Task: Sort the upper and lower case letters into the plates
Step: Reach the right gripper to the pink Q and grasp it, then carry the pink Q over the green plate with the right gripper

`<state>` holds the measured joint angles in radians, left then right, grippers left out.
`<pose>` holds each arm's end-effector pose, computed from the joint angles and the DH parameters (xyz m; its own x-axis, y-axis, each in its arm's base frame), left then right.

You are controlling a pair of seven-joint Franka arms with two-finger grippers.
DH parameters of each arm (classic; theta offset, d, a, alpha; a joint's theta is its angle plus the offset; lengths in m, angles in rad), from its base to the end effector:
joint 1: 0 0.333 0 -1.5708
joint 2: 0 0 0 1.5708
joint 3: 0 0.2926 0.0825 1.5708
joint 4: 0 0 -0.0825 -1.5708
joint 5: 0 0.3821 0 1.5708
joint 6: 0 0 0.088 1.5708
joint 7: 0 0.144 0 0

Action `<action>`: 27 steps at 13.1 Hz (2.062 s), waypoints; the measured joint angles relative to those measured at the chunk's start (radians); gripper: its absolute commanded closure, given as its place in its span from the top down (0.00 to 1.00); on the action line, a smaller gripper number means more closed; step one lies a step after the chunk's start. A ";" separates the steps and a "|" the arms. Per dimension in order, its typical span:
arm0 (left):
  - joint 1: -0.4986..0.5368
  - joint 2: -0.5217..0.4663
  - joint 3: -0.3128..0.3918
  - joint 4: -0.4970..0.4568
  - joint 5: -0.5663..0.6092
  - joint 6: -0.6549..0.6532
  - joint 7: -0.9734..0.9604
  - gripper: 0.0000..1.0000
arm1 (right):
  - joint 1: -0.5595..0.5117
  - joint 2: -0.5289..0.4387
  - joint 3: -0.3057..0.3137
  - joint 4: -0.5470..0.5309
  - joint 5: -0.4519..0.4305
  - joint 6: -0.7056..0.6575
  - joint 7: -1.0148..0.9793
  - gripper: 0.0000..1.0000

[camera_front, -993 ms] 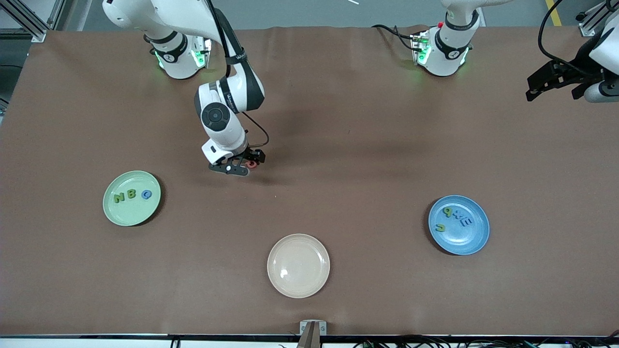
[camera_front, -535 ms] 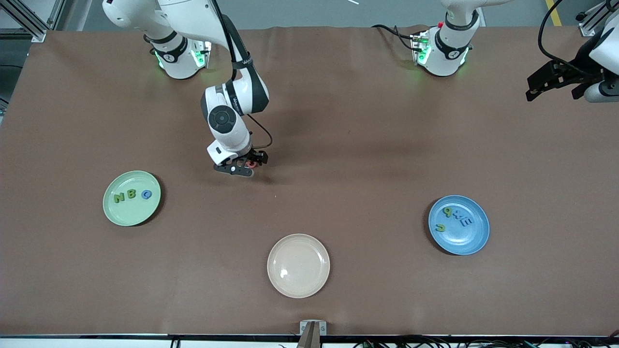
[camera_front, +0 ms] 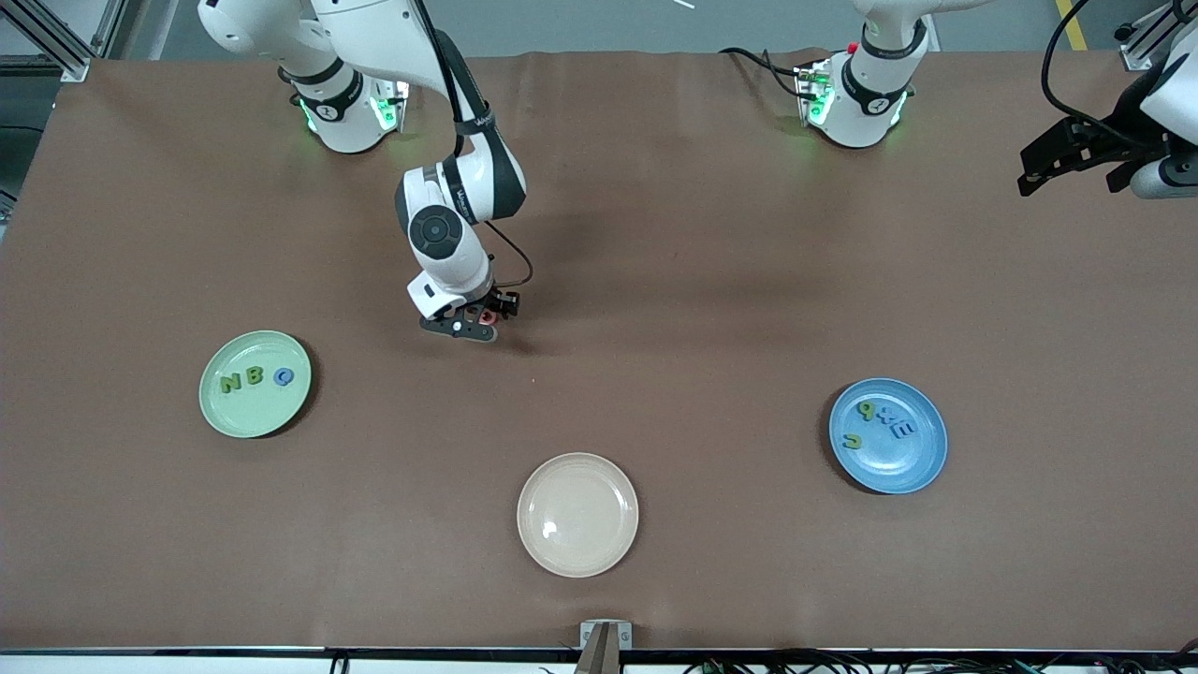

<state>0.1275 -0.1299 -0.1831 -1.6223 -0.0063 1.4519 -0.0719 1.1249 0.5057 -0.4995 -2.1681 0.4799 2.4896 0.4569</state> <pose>0.4999 -0.0343 0.5974 0.9990 0.0181 -0.0413 0.0173 -0.9996 -0.0203 0.4421 0.3026 0.1205 0.9786 -0.1878 -0.0844 -0.1866 -0.9822 0.0217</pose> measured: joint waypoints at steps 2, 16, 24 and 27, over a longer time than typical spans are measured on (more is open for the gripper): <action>0.000 0.000 0.000 0.000 0.000 0.000 0.000 1.00 | -0.010 0.006 0.000 0.002 0.006 0.003 -0.016 0.61; 0.000 0.000 0.000 0.000 0.000 0.000 0.000 1.00 | -0.020 0.002 0.005 0.040 0.009 -0.055 -0.035 0.23; 0.001 0.000 0.000 0.000 0.000 0.000 0.000 1.00 | -0.078 -0.149 -0.431 0.278 -0.106 -0.628 -0.530 0.23; 0.001 0.000 0.000 0.000 0.000 0.000 0.000 1.00 | -0.224 -0.112 -0.440 0.291 -0.125 -0.580 -0.782 0.23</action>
<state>0.1284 -0.1302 -0.1828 -1.6223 -0.0064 1.4519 -0.0719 0.9009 0.3937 -0.9393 -1.8776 0.3549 1.9092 -0.3249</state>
